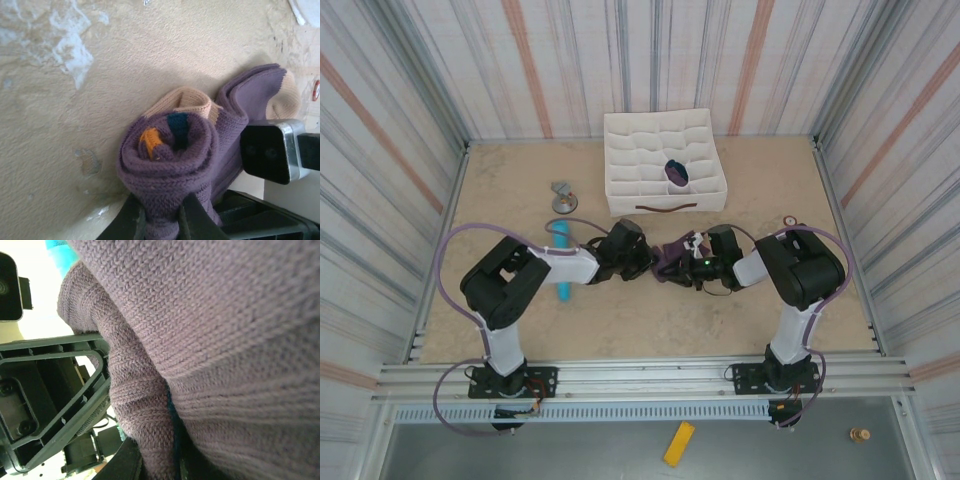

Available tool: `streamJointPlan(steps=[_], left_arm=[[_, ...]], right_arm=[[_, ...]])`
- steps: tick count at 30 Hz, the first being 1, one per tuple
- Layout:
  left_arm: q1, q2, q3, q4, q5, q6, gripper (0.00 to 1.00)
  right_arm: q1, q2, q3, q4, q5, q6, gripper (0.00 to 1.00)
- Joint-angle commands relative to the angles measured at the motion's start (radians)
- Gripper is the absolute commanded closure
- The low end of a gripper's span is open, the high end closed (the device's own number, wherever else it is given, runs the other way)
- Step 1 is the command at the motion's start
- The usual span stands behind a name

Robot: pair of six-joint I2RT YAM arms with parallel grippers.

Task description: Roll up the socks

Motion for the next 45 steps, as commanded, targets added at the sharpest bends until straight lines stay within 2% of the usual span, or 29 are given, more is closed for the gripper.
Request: streamJointPlan(steps=[1,2,8,14,17,20,26,30,36,45], left_arm=[[-0.009,0.006,0.013,-0.175,-0.038,-0.007,0.97],[-0.007,-0.009,0.018,-0.210,-0.051,0.002,0.99],[0.012,-0.083,0.095,-0.461,-0.103,0.065,1.00],[0.043,-0.112,0.132,-0.594,-0.056,0.066,1.00],[0.051,-0.121,0.137,-0.633,-0.030,0.061,1.00],[0.054,-0.130,0.136,-0.653,-0.011,0.062,1.00],[0.062,-0.143,0.114,-0.644,0.024,0.048,1.00],[0.069,-0.137,0.112,-0.640,0.052,0.042,1.00],[0.081,-0.131,0.104,-0.628,0.087,0.035,1.00],[0.085,-0.116,0.087,-0.597,0.116,0.023,1.00]], right_arm=[[-0.007,0.030,-0.057,-0.210,0.129,0.042,0.82],[-0.005,0.004,-0.052,-0.226,0.132,0.025,0.74],[0.038,-0.183,0.058,-0.503,0.211,-0.187,0.54],[0.108,-0.324,0.141,-0.684,0.362,-0.364,0.31],[0.189,-0.386,0.170,-0.742,0.494,-0.467,0.30],[0.308,-0.442,0.164,-0.747,0.683,-0.569,0.31],[0.533,-0.487,0.093,-0.612,0.992,-0.753,0.35],[0.642,-0.461,0.062,-0.519,1.140,-0.852,0.38],[0.708,-0.393,0.051,-0.426,1.251,-0.918,0.39],[0.717,-0.272,0.087,-0.351,1.306,-0.946,0.43]])
